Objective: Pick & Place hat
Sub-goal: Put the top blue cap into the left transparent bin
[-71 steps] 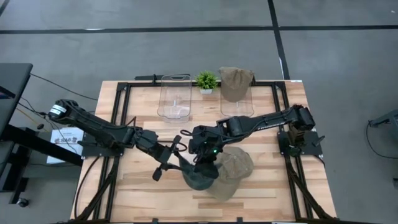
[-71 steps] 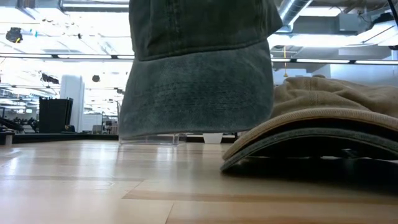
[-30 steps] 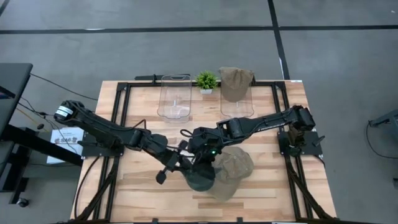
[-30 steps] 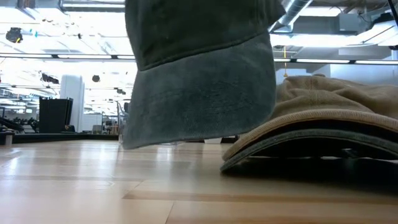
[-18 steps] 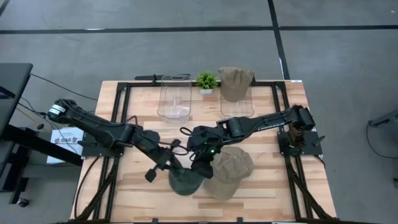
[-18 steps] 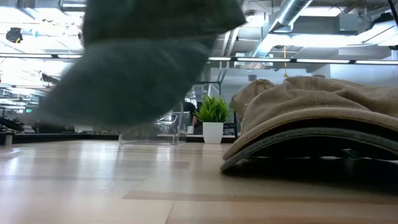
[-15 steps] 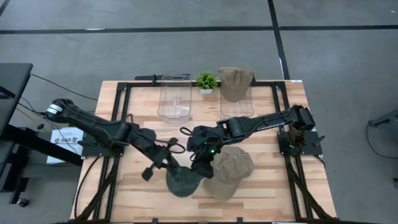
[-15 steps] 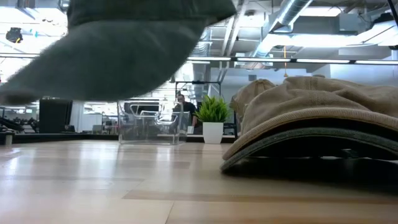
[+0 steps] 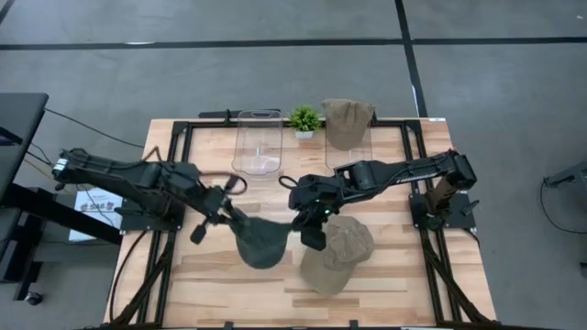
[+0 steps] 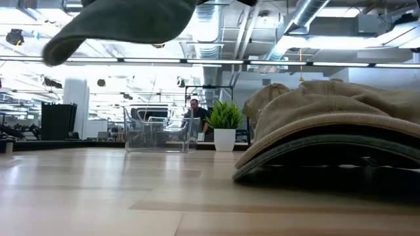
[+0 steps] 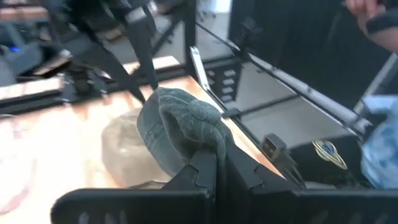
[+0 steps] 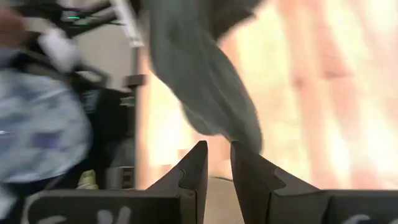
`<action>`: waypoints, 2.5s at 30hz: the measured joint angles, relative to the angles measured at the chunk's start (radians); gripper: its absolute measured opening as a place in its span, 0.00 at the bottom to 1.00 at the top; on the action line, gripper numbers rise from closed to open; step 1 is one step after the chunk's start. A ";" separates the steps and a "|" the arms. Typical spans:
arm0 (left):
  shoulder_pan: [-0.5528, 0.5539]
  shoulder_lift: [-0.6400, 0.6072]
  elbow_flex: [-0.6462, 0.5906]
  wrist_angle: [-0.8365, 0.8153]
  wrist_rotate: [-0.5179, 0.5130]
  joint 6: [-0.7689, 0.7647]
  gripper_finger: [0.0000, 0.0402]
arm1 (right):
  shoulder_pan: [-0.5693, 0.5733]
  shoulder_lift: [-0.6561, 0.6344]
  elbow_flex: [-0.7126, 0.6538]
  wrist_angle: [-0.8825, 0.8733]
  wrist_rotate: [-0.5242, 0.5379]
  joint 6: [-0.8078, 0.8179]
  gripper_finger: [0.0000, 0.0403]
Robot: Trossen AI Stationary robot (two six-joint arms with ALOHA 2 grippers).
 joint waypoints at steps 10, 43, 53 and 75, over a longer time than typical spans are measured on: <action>0.199 -0.114 0.000 -0.013 0.000 -0.007 0.03 | 0.016 -0.041 0.000 -0.132 0.224 0.008 0.15; 0.735 0.095 0.388 -0.355 0.056 0.359 0.03 | 0.100 -0.044 0.000 -0.266 0.386 0.046 0.15; 0.901 0.137 0.388 -0.345 0.115 0.538 0.03 | 0.100 -0.044 0.000 -0.258 0.415 0.045 0.15; 1.110 0.367 0.388 -0.262 0.343 0.668 0.03 | 0.100 -0.044 0.000 -0.257 0.440 0.044 0.15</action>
